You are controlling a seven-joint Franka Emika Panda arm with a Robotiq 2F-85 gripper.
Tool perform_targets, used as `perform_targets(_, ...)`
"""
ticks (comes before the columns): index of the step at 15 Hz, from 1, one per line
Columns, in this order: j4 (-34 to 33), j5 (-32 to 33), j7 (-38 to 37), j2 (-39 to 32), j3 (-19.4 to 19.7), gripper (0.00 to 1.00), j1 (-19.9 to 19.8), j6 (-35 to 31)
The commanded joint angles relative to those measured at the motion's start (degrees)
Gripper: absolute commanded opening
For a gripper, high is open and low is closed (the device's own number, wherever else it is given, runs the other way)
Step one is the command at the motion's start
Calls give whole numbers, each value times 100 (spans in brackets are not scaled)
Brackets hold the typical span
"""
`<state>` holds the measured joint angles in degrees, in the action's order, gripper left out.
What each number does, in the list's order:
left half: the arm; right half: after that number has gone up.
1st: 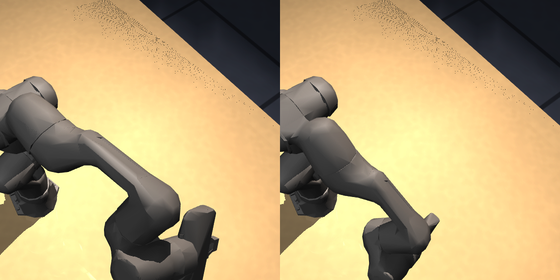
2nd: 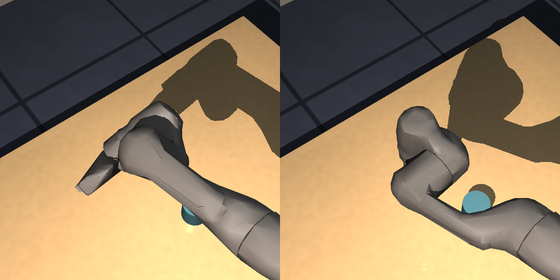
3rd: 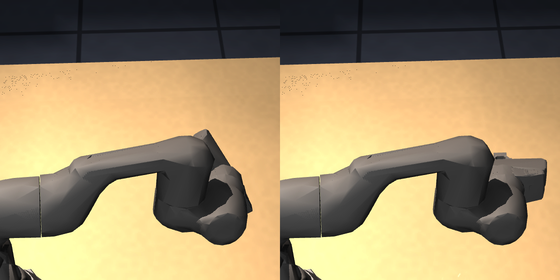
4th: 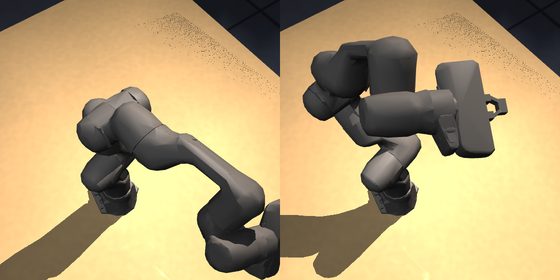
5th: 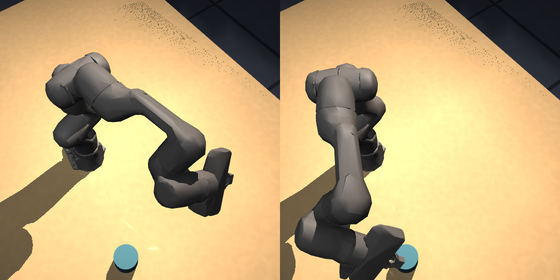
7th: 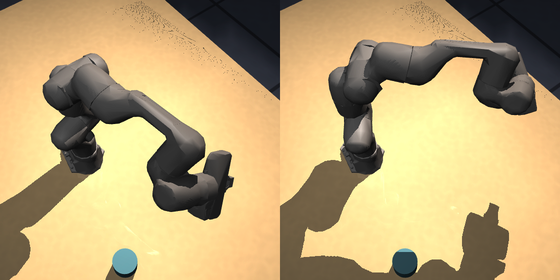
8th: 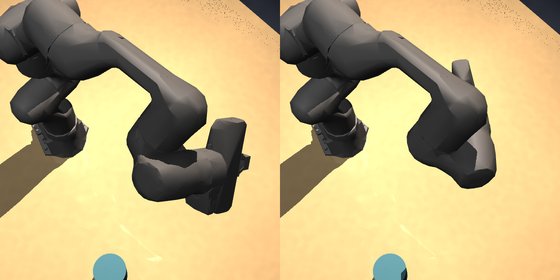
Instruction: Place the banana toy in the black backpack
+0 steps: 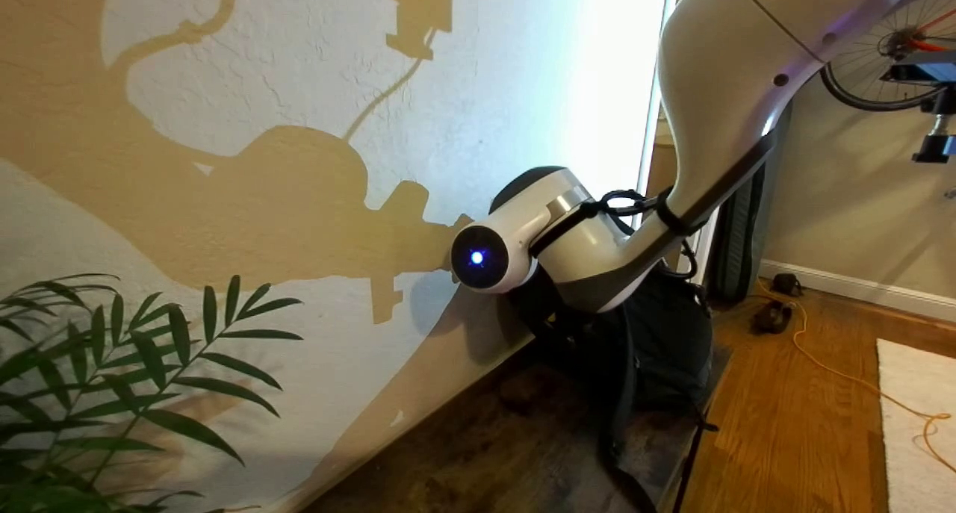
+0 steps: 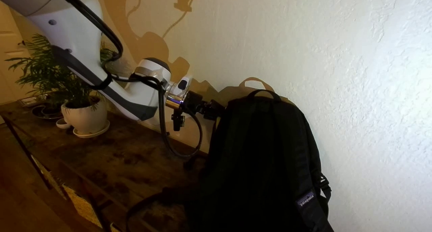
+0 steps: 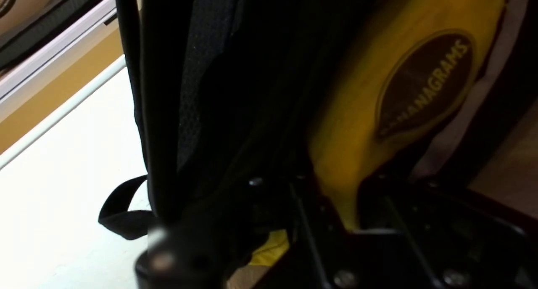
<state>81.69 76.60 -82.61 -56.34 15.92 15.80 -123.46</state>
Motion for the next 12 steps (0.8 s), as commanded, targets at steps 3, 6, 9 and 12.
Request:
perform_targets(3,-35,406,44,38,-383,9,-429,480)
perform_targets(6,-44,304,90,35,-569,45,-597,563)
perform_targets(9,-28,272,85,73,-728,61,-676,575)
perform_targets(12,-5,248,51,179,-860,80,-667,508)
